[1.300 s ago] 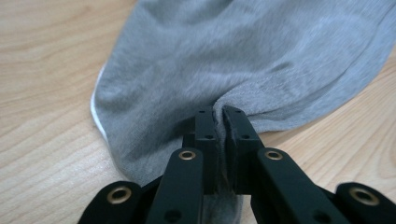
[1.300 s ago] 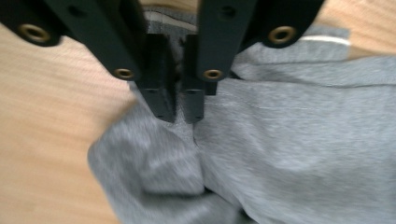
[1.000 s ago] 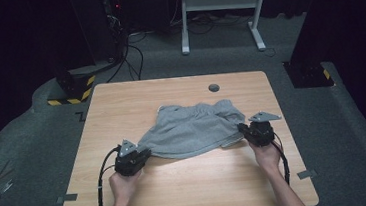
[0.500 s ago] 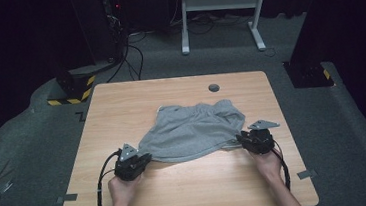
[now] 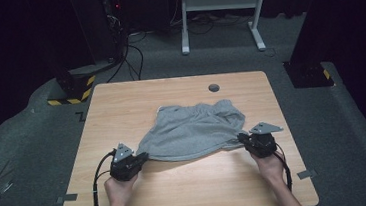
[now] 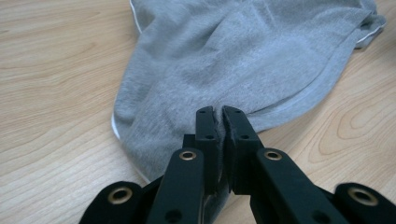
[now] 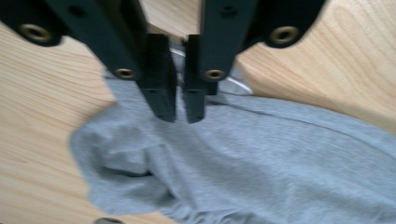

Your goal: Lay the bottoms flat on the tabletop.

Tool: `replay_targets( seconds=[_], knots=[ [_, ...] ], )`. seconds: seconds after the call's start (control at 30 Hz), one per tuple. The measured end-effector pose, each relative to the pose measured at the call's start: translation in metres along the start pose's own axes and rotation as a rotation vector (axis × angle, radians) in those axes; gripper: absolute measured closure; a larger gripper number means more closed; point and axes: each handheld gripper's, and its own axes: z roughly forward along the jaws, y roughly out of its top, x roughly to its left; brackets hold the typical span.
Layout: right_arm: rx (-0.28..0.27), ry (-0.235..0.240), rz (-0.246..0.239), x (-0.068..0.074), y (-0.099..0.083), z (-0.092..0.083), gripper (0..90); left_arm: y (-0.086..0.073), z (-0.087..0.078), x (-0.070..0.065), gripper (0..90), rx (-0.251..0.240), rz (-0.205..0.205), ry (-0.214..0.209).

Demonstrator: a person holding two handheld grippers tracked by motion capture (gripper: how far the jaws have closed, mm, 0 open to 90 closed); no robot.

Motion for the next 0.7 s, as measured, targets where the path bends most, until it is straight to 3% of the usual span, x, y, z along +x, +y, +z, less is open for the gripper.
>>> replay_targets(
  seconds=[0.03, 0.17, 0.2, 0.23, 0.27, 0.33, 0.47, 0.6, 0.63, 0.7],
  knots=[
    [0.008, 0.002, -0.001, 0.004, 0.001, 0.01, 69.0, 0.0, 0.001, -0.002, 85.2, 0.0, 0.003, -0.004],
    [0.034, 0.005, 0.033, 0.005, 0.003, 0.028, 64.5, -0.001, 0.0, -0.001, 85.2, 0.0, -0.001, -0.003],
    [0.067, -0.003, 0.023, 0.005, 0.003, 0.04, 72.1, -0.001, -0.002, 0.001, 85.1, -0.002, -0.005, -0.003],
    [0.067, -0.003, 0.023, 0.005, 0.003, 0.04, 72.1, -0.001, -0.002, 0.001, 85.1, -0.002, -0.005, -0.003],
    [0.096, 0.005, 0.016, 0.003, 0.0, 0.047, 84.7, 0.0, -0.005, 0.003, 85.1, -0.01, -0.013, -0.003],
    [0.099, 0.005, 0.012, 0.003, -0.001, 0.047, 85.7, 0.0, -0.007, 0.004, 85.1, -0.014, -0.011, -0.001],
    [0.045, -0.002, -0.036, 0.008, 0.003, 0.028, 87.0, 0.0, -0.01, 0.007, 85.2, -0.026, -0.023, -0.003],
    [-0.004, 0.018, -0.038, 0.012, 0.007, 0.009, 86.9, 0.0, -0.011, 0.006, 85.2, -0.024, -0.028, -0.015],
    [-0.032, 0.026, -0.052, 0.016, 0.009, -0.003, 86.9, -0.001, -0.011, 0.006, 85.0, -0.012, -0.025, -0.025],
    [-0.043, 0.03, -0.058, 0.019, 0.008, -0.009, 86.9, -0.004, -0.012, 0.005, 84.9, 0.022, -0.007, -0.03]
  ],
)
